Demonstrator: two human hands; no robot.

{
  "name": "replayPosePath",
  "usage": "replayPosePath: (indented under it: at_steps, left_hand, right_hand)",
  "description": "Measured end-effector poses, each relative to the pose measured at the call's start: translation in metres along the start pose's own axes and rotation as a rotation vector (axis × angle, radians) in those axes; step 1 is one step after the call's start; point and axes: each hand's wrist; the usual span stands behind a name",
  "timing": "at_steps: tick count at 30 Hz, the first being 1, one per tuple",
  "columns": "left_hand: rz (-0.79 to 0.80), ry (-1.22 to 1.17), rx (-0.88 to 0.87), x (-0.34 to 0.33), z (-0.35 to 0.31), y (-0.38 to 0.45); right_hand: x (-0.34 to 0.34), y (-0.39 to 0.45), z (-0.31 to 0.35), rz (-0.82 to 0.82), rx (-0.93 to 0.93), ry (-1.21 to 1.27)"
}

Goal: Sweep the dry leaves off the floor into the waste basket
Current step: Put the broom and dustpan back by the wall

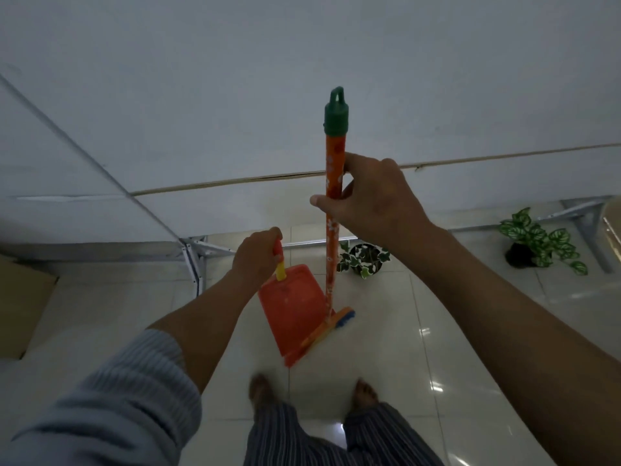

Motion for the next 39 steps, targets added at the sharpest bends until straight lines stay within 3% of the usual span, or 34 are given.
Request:
replayPosePath:
  at_steps: [9, 18, 27, 39]
  left_hand:
    - [0.103, 0.037, -0.224, 0.009, 0.084, 0.109]
    - [0.152, -0.012, -0.283, 0.0, 0.15, 0.189]
    - [0.174, -0.04, -0.264, -0.009, 0.183, 0.24]
    - [0.216, -0.177, -0.233, 0.012, 0.202, 0.266]
  right_hand:
    - [-0.048, 0.09, 0.035, -0.013, -0.368, 0.034]
    - [-0.097, 0.181, 0.056, -0.098, -0.504, 0.069]
    - [-0.136, 0.225, 0.05, -0.073, -0.553, 0.075]
    - [-0.161, 0.291, 0.05, -0.141, -0.446, 0.073]
Point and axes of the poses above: each hand's wrist, its own y-axis towards the middle knuckle, its own x-axis out of the back of the hand, z = x × y, and after that the axes turned 15 degrees about z, right-handed
